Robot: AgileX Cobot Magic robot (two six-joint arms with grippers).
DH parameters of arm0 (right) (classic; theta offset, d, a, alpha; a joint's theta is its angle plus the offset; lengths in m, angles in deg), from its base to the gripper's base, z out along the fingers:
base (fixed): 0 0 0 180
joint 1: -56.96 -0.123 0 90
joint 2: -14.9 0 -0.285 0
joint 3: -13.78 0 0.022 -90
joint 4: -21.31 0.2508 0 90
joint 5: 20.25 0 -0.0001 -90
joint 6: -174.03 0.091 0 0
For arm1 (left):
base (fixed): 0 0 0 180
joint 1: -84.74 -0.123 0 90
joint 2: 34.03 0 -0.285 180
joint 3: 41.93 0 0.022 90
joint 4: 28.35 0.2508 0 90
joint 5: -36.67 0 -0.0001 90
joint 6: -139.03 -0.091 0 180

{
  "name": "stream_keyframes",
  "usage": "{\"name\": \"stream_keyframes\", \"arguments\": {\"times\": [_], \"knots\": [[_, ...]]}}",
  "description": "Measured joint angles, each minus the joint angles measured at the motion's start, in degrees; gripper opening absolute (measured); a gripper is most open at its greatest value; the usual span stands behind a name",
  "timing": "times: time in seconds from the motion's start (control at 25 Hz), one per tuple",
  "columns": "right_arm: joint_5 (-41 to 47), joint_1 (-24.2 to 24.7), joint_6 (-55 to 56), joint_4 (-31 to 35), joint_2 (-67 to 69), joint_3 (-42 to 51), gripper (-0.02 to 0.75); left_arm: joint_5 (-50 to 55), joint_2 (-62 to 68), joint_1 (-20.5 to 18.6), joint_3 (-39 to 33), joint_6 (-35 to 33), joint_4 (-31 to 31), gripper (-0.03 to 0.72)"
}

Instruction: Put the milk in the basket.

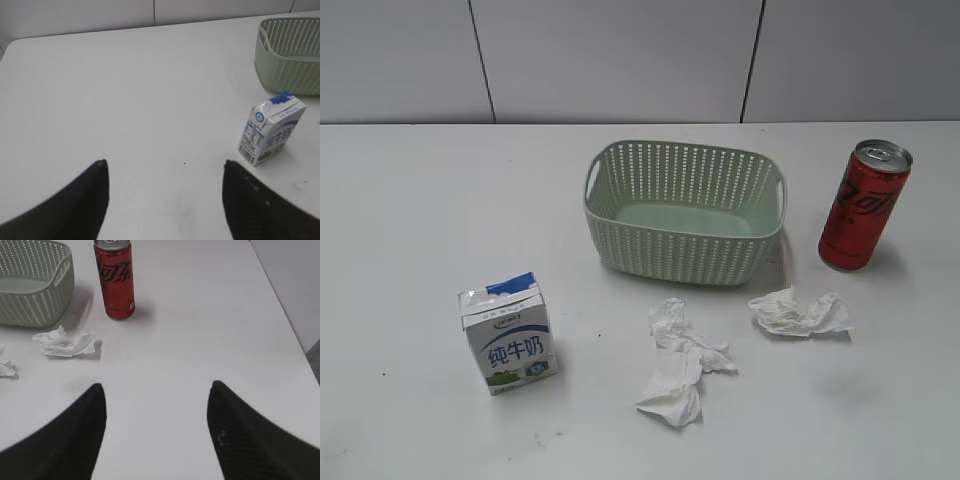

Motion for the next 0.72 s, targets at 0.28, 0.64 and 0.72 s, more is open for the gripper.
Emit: {"name": "stream_keyframes", "arguments": {"times": [0.28, 0.64, 0.72], "knots": [[0.0, 0.0, 0.0, 0.0, 0.0, 0.0, 0.497, 0.0, 0.0, 0.0, 0.0, 0.0, 0.0, 0.525], [0.0, 0.0, 0.0, 0.0, 0.0, 0.0, 0.497, -12.2, 0.3, 0.0, 2.0, -5.8, -0.4, 0.525], [0.0, 0.0, 0.0, 0.0, 0.0, 0.0, 0.496, -16.9, 2.7, 0.0, 2.2, -8.4, -1.7, 0.525]]}}
